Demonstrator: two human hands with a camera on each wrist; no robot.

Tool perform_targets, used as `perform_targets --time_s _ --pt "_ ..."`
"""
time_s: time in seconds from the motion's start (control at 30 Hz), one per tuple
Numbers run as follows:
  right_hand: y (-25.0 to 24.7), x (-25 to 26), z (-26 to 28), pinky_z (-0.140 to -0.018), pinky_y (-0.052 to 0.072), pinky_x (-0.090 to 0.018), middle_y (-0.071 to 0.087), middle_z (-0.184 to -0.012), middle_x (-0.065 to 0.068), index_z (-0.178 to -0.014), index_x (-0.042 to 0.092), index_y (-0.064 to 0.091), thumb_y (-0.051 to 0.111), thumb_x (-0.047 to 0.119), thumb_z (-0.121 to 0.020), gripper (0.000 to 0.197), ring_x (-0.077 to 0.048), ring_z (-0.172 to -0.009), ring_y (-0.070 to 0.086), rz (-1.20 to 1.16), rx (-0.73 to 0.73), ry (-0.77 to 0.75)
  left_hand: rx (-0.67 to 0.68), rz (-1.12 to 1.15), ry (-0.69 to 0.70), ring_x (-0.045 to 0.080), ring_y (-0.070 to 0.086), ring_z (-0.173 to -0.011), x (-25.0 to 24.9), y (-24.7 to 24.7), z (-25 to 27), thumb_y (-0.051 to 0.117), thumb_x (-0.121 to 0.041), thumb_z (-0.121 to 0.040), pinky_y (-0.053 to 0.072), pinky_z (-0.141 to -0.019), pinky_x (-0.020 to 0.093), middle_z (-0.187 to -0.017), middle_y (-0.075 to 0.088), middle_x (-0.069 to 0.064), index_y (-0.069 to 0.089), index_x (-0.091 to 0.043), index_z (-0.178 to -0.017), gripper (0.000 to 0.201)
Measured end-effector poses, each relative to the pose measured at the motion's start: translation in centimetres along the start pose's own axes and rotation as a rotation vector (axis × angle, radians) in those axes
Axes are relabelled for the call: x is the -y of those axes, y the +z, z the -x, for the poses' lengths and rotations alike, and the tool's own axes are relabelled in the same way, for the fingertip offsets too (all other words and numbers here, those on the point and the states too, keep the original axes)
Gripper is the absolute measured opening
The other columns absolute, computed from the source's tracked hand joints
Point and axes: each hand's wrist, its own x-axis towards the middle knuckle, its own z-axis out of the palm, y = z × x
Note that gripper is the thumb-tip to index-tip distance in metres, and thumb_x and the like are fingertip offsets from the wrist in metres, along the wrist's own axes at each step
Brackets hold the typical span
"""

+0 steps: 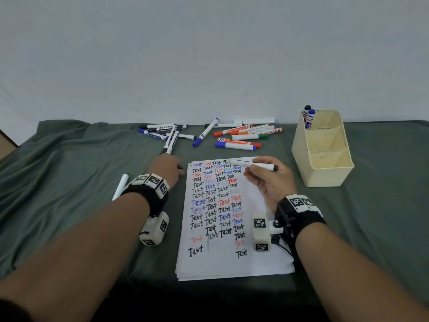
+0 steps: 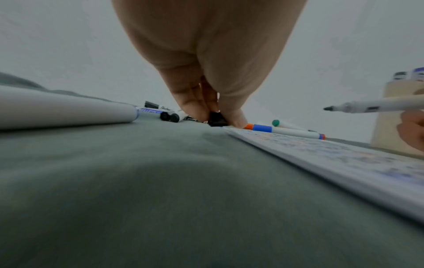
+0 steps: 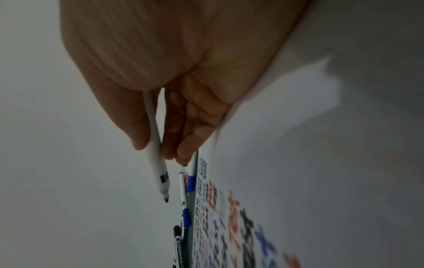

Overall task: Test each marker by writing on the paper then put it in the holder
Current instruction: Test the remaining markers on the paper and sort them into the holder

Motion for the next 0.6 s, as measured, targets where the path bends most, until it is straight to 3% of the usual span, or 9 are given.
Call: perform_targets --time_s 0.17,0.3,0.43,0.6 --pt "-0.1 -0.1 0.0 -0.074 0.061 -0.034 0.073 -0.088 -0.026 -0.095 0.004 0.072 0.073 -0.012 -0.085 0.019 -0.036 -0.081 0.073 0.022 0.012 -0.001 0.057 0.098 0.185 0.020 0.062 -0.096 -2.9 -0.8 0.8 0.066 -0.032 -0.095 0.051 -0.089 0.035 -0.107 0.070 0.004 0.071 -0.017 -0.113 0.024" --pt "-0.1 -0.2 0.0 -0.073 0.061 -0.034 0.074 -0.088 -0.027 -0.090 0.008 0.076 0.074 -0.011 -0.083 0.021 -0.035 -0.079 0.074 0.027 0.028 0.003 0.042 0.202 0.317 0.008 0.058 -0.074 -4.4 -0.7 1.8 0.067 -0.031 -0.094 0.054 -0.086 0.038 -0.104 0.072 -0.001 0.069 -0.020 -0.110 0.020" --pt "-0.2 -0.4 -0.1 -0.070 0.060 -0.032 0.074 -0.088 -0.027 -0.083 0.015 0.079 0.075 -0.010 -0.083 0.025 -0.035 -0.077 0.074 0.044 0.054 -0.007 0.026 0.168 0.396 0.018 0.063 -0.098 -4.9 -0.7 1.8 0.067 -0.030 -0.094 0.049 -0.086 0.032 -0.109 0.072 -0.002 0.068 -0.021 -0.114 0.022" --pt "-0.3 -0.5 -0.2 -0.073 0.061 -0.034 0.074 -0.091 -0.028 -0.085 0.015 0.079 0.077 -0.008 -0.082 0.023 -0.037 -0.080 0.075 0.059 0.071 -0.005 -0.027 0.170 0.429 0.018 0.063 -0.099 -4.6 -0.1 1.7 0.066 -0.028 -0.095 0.048 -0.083 0.030 -0.111 0.070 -0.003 0.064 -0.023 -0.119 0.025"
